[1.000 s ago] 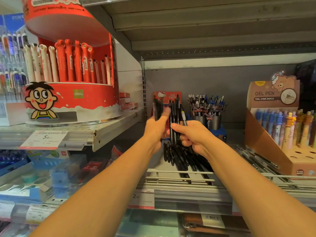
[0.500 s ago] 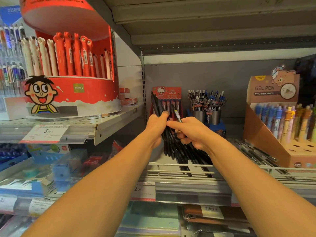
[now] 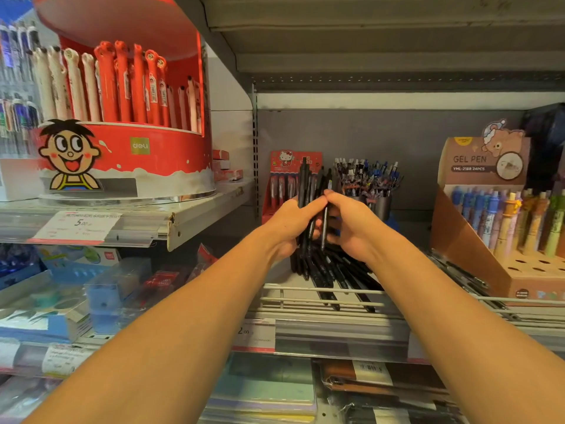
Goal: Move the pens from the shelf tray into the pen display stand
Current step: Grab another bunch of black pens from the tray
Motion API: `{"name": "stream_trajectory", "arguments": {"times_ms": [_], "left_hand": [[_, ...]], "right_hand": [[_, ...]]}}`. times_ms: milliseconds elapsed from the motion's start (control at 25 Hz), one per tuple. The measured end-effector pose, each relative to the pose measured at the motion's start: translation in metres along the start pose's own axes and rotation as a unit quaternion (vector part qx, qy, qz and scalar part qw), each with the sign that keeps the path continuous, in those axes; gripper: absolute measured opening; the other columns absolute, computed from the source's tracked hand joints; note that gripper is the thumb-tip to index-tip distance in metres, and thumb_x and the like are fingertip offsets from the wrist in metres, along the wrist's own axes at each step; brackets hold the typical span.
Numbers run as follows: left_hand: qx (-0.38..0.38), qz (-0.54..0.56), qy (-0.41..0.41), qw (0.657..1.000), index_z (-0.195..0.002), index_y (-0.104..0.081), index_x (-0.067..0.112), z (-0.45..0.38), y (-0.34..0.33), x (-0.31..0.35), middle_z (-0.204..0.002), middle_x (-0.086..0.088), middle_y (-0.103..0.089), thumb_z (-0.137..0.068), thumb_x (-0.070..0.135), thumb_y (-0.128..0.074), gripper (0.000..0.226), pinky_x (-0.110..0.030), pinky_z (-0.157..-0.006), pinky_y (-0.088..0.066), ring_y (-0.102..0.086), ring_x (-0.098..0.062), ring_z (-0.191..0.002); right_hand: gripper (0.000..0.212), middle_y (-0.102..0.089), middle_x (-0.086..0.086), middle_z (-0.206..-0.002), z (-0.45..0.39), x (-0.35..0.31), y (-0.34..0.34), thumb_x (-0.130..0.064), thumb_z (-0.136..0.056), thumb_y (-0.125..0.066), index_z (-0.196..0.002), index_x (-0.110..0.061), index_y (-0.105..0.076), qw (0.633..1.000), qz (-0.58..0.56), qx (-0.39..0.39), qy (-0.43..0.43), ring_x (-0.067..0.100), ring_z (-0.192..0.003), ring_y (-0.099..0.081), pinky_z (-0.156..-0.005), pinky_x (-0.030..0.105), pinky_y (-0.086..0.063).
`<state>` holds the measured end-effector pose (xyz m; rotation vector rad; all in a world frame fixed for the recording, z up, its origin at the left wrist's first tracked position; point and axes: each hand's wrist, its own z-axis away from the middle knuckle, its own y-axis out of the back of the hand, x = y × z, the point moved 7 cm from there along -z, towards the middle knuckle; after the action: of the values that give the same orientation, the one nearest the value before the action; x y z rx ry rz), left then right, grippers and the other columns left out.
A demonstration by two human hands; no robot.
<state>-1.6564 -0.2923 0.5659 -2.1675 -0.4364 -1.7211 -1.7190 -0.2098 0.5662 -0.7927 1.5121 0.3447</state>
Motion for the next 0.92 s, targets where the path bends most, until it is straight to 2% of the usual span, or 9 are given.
{"name": "stream_trajectory", "arguments": {"times_ms": [80, 160, 200, 320, 440, 560, 680, 800, 920], "left_hand": [[0.021, -0.014, -0.006, 1.000, -0.115, -0.068, 0.005, 0.000, 0.010, 0.003, -0.092, -0.013, -0.077, -0.095, 0.026, -0.069, 0.029, -0.037, -0.073, -0.063, -0.074, -0.025, -0.080], [0.051, -0.015, -0.021, 0.998, -0.112, -0.068, 0.009, -0.002, 0.017, 0.002, -0.099, -0.014, -0.076, -0.093, 0.021, -0.070, 0.022, -0.038, -0.076, -0.063, -0.075, -0.025, -0.085], [0.077, -0.022, -0.030, 0.996, -0.108, -0.067, 0.010, -0.002, 0.020, 0.002, -0.099, -0.016, -0.075, -0.094, 0.017, -0.069, 0.016, -0.039, -0.074, -0.063, -0.074, -0.024, -0.082], [0.196, -0.054, -0.040, 0.978, -0.116, -0.060, 0.000, -0.005, 0.039, 0.001, -0.108, -0.029, -0.068, -0.096, 0.013, -0.061, 0.023, -0.053, -0.083, -0.057, -0.068, -0.040, -0.095], [0.279, -0.079, -0.027, 0.957, -0.125, -0.051, -0.001, 0.000, 0.056, 0.001, -0.109, -0.023, -0.065, -0.099, 0.020, -0.057, 0.034, -0.044, -0.077, -0.053, -0.064, -0.038, -0.098], [0.268, -0.073, -0.018, 0.960, -0.130, -0.046, 0.000, -0.001, 0.056, -0.001, -0.107, -0.021, -0.067, -0.100, 0.018, -0.054, 0.035, -0.048, -0.083, -0.057, -0.066, -0.031, -0.083], [0.258, -0.145, -0.013, 0.955, -0.135, -0.044, 0.006, -0.004, 0.054, -0.003, -0.119, -0.016, -0.063, -0.101, 0.017, -0.054, 0.038, -0.038, -0.078, -0.051, -0.058, -0.029, -0.092], [0.251, -0.155, -0.004, 0.955, -0.134, -0.047, 0.008, -0.009, 0.054, -0.008, -0.121, -0.017, -0.063, -0.099, 0.016, -0.054, 0.036, -0.041, -0.082, -0.051, -0.062, -0.034, -0.101], [0.247, -0.158, 0.009, 0.956, -0.130, -0.049, 0.009, -0.012, 0.054, -0.012, -0.120, -0.018, -0.063, -0.099, 0.015, -0.055, 0.033, -0.043, -0.082, -0.053, -0.063, -0.037, -0.107]], "right_hand": [[0.015, -0.060, -0.003, -0.063, -0.004, 0.002, -0.002, -0.034, -0.100, -0.057, -0.096, -0.024, -0.068, 1.000, -0.007, -0.018, -0.009, 0.017, -0.071, -0.064, -0.065, 0.034, -0.055], [0.023, -0.060, -0.002, -0.075, -0.007, 0.003, -0.003, -0.038, -0.102, -0.051, -0.100, -0.022, -0.066, 0.997, 0.073, -0.013, 0.017, 0.016, -0.075, -0.060, -0.070, 0.032, -0.050], [0.027, -0.059, -0.001, -0.078, -0.008, 0.002, -0.002, -0.039, -0.103, -0.049, -0.102, -0.018, -0.065, 0.983, 0.176, -0.001, 0.047, 0.015, -0.074, -0.057, -0.067, 0.030, -0.046], [0.024, -0.059, 0.001, -0.085, -0.009, 0.009, -0.001, -0.036, -0.097, -0.061, -0.097, -0.012, -0.060, 0.842, 0.528, -0.009, 0.112, 0.016, -0.076, -0.054, -0.059, 0.029, -0.040], [0.041, -0.059, 0.004, -0.098, -0.005, 0.024, -0.004, -0.052, -0.088, -0.068, -0.097, -0.014, -0.055, 0.757, 0.649, -0.061, 0.050, 0.018, -0.078, -0.052, -0.064, 0.031, -0.039], [0.074, -0.056, 0.009, -0.123, 0.000, 0.035, -0.012, -0.070, -0.082, -0.063, -0.123, -0.009, -0.055, 0.684, 0.724, -0.089, 0.000, 0.023, -0.099, -0.055, -0.080, 0.035, -0.047], [0.072, -0.062, 0.008, -0.121, 0.005, 0.039, -0.013, -0.066, -0.079, -0.069, -0.121, -0.008, -0.059, 0.679, 0.727, -0.101, -0.032, 0.025, -0.102, -0.062, -0.083, 0.035, -0.052], [0.052, -0.061, 0.002, -0.099, 0.008, 0.033, -0.009, -0.053, -0.080, -0.076, -0.107, -0.012, -0.056, 0.695, 0.712, -0.088, -0.049, 0.017, -0.082, -0.059, -0.059, 0.028, -0.045], [0.035, -0.060, 0.003, -0.088, 0.006, 0.031, -0.003, -0.038, -0.084, -0.077, -0.097, -0.014, -0.054, 0.729, 0.677, -0.063, -0.076, 0.015, -0.069, -0.059, -0.051, 0.026, -0.048]]}}
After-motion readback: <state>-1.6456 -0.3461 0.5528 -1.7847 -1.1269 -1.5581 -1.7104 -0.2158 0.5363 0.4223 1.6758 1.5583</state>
